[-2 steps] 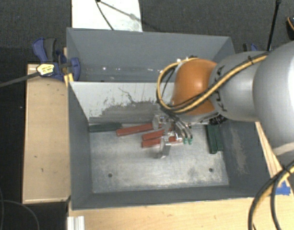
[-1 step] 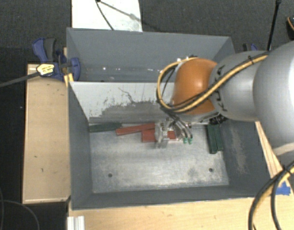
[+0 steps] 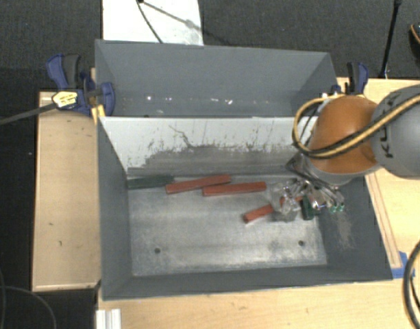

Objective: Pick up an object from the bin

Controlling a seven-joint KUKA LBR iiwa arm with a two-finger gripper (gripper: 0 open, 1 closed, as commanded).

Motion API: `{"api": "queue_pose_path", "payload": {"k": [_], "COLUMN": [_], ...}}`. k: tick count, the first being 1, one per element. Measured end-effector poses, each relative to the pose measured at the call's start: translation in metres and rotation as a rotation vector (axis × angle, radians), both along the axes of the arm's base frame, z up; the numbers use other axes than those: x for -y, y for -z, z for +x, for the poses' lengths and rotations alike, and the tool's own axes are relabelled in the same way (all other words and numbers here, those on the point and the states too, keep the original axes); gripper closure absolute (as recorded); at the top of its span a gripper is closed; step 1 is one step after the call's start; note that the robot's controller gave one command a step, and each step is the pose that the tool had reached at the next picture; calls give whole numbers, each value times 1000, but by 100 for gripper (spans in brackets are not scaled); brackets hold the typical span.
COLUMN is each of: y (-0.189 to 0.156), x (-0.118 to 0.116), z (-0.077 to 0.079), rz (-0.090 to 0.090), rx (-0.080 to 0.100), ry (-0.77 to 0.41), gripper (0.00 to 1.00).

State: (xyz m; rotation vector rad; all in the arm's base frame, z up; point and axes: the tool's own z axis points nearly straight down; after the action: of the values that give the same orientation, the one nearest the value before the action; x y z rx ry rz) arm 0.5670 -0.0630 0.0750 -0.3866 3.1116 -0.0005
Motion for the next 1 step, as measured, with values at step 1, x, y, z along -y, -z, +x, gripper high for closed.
{"api": "queue_pose_path", "payload": {"k": [1], "y": [2], "x": [-3], "z": [-1], "rz": [1], "rx": [-4], "ry": [-2], "gripper": [0]}}
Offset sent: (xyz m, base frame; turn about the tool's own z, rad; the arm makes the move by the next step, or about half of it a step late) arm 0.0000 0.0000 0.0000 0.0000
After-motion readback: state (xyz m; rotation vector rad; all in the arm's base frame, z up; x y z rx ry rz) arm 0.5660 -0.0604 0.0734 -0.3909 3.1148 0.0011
